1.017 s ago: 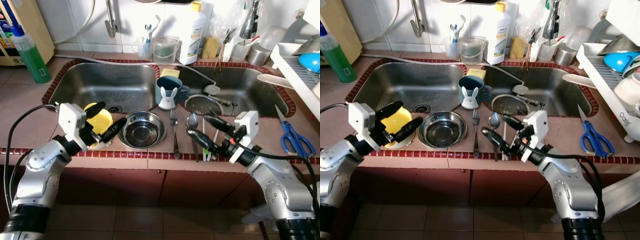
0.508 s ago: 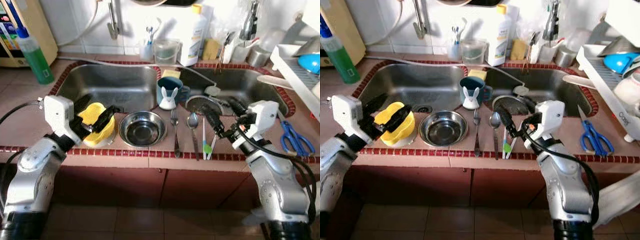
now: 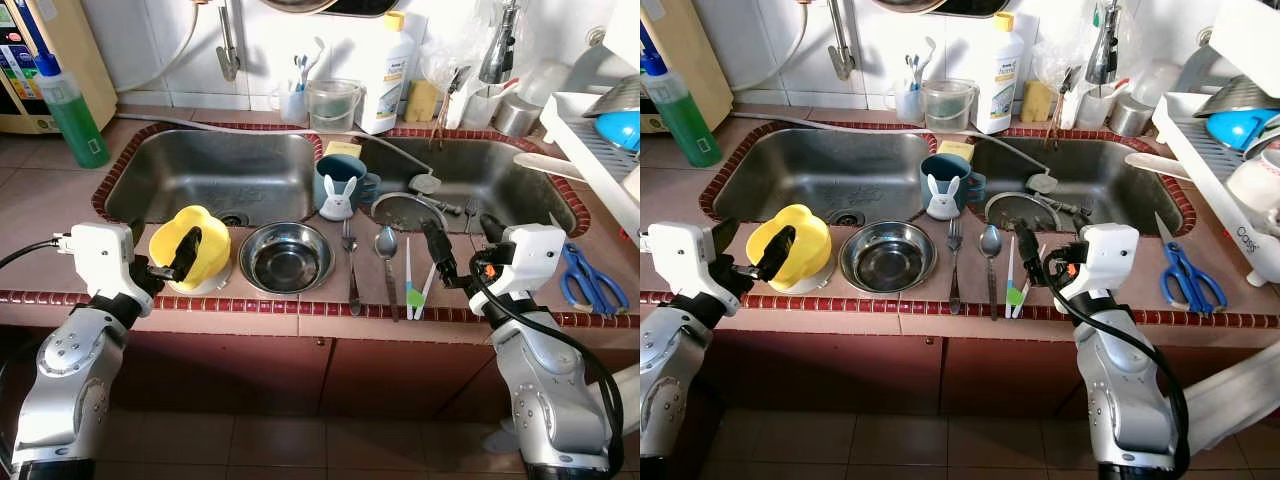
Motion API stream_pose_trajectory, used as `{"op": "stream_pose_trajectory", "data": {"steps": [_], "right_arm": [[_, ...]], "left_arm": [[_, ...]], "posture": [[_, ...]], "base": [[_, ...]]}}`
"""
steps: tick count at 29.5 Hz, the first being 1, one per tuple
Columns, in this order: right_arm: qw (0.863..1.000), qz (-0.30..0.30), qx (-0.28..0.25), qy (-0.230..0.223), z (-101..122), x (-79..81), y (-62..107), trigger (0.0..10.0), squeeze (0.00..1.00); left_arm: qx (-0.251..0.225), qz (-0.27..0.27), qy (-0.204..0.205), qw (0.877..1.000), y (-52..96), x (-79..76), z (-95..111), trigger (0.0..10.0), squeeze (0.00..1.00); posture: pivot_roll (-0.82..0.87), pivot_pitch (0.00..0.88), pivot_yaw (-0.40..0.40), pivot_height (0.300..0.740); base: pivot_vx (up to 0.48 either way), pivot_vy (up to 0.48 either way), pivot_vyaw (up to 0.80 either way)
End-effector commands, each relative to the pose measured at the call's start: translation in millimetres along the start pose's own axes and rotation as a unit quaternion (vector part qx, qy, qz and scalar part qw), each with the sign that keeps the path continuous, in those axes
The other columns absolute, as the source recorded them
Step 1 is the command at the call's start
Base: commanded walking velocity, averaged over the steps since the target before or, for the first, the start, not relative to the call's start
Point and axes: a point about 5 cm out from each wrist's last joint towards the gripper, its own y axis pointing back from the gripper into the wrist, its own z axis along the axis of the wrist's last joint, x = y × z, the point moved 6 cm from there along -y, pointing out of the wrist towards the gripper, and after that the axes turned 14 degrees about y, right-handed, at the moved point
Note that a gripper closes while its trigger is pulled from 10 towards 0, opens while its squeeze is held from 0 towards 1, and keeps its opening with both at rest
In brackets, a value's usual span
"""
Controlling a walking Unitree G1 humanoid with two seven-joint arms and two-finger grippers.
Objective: Kitchen organization
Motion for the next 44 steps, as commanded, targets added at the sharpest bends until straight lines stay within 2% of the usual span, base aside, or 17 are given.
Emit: {"op": "stream_pose_trajectory", "data": {"steps": [1,2,8,10,15,20,22,23,27,29,33,35,38,40,44], "right_arm": [[1.0,0.0,-0.019,0.01,12,1.6,-1.9,10.0,0.0],[1.0,0.0,-0.018,0.015,12,2.0,-1.8,10.0,0.0],[1.0,-0.003,-0.002,0.014,5,0.8,-3.2,10.0,0.0],[1.0,0.017,-0.003,0.013,8,4.5,-6.4,10.0,0.0],[0.999,0.032,-0.014,0.038,14,3.6,-8.9,10.0,0.0],[0.998,0.033,-0.027,0.04,21,1.3,-8.2,10.0,0.0],[0.998,0.031,-0.026,0.04,20,1.9,-6.6,10.0,0.0],[0.999,0.027,-0.025,0.035,20,1.6,-4.9,10.0,0.0],[0.999,0.019,-0.028,0.028,22,4.4,1.1,10.0,0.0],[0.999,0.022,-0.028,0.028,21,7.3,2.6,10.0,0.0],[0.998,0.053,-0.026,0.03,19,20.0,5.0,10.0,0.0],[0.995,0.091,-0.032,0.016,23,28.7,8.2,10.0,0.0],[0.99,0.138,-0.037,0.007,27,38.3,13.9,10.0,0.0],[0.985,0.165,-0.039,0.002,29,44.3,17.6,10.0,0.0],[0.979,0.201,-0.039,0.0,31,53.8,24.2,10.0,0.0]], "left_arm": [[0.011,0.002,-0.012,1.0,-1.4,-5.5,-4,10.0,0.0],[0.016,0.0,-0.023,1.0,-3.1,-8.1,-7,10.0,0.0],[0.046,-0.012,-0.027,0.999,-7.0,-21.6,-15,10.0,0.0],[0.053,-0.031,-0.047,0.997,-4.3,-27.8,-12,10.0,0.0],[0.043,-0.039,-0.078,0.995,-4.9,-24.8,1,10.0,0.0],[0.019,-0.031,-0.082,0.996,-7.5,-21.8,18,10.0,0.0],[0.018,-0.028,-0.097,0.995,-4.8,-22.2,18,10.0,0.0],[0.028,-0.023,-0.087,0.996,-2.3,-21.1,14,10.0,0.0],[0.011,0.008,-0.054,0.998,8.6,-16.5,9,10.0,0.0],[0.004,0.019,-0.06,0.998,11.6,-16.2,6,10.0,0.0],[0.004,0.004,-0.057,0.998,19.3,-29.1,-3,10.0,0.0],[0.015,-0.006,-0.082,0.997,20.2,-30.5,-4,10.0,0.0],[0.011,-0.011,-0.065,0.998,20.3,-23.7,3,10.0,0.0],[0.01,-0.005,-0.082,0.997,19.4,-18.6,6,10.0,0.0],[0.028,-0.001,-0.08,0.996,16.3,-11.7,5,10.0,0.0]], "posture": [[-0.03,0.009,-0.044,0.74],[-0.03,0.008,-0.047,0.74],[-0.03,0.013,-0.043,0.74],[-0.02,0.013,-0.043,0.74],[-0.02,0.012,-0.045,0.74],[-0.01,0.008,-0.044,0.74],[-0.02,0.006,-0.042,0.74],[-0.02,0.003,-0.039,0.74],[-0.02,0.001,-0.037,0.74],[-0.01,0.002,-0.039,0.74],[-0.01,0.004,-0.042,0.74],[-0.01,0.008,-0.044,0.74],[0.0,0.01,-0.043,0.74],[0.0,0.013,-0.043,0.74],[0.0,0.015,-0.038,0.74]], "base": [[0.0,0.0,0.0],[0.0,0.0,0.0],[0.0,0.0,0.0],[0.0,0.0,0.0],[0.0,0.0,0.0],[0.0,0.0,0.0],[0.0,0.0,0.0],[0.0,0.0,0.0],[0.0,0.0,0.0],[0.0,0.0,0.0],[0.0,0.0,0.0],[0.0,0.0,0.0],[0.0,0.0,0.0],[0.0,0.0,0.0],[0.0,0.0,0.0]]}}
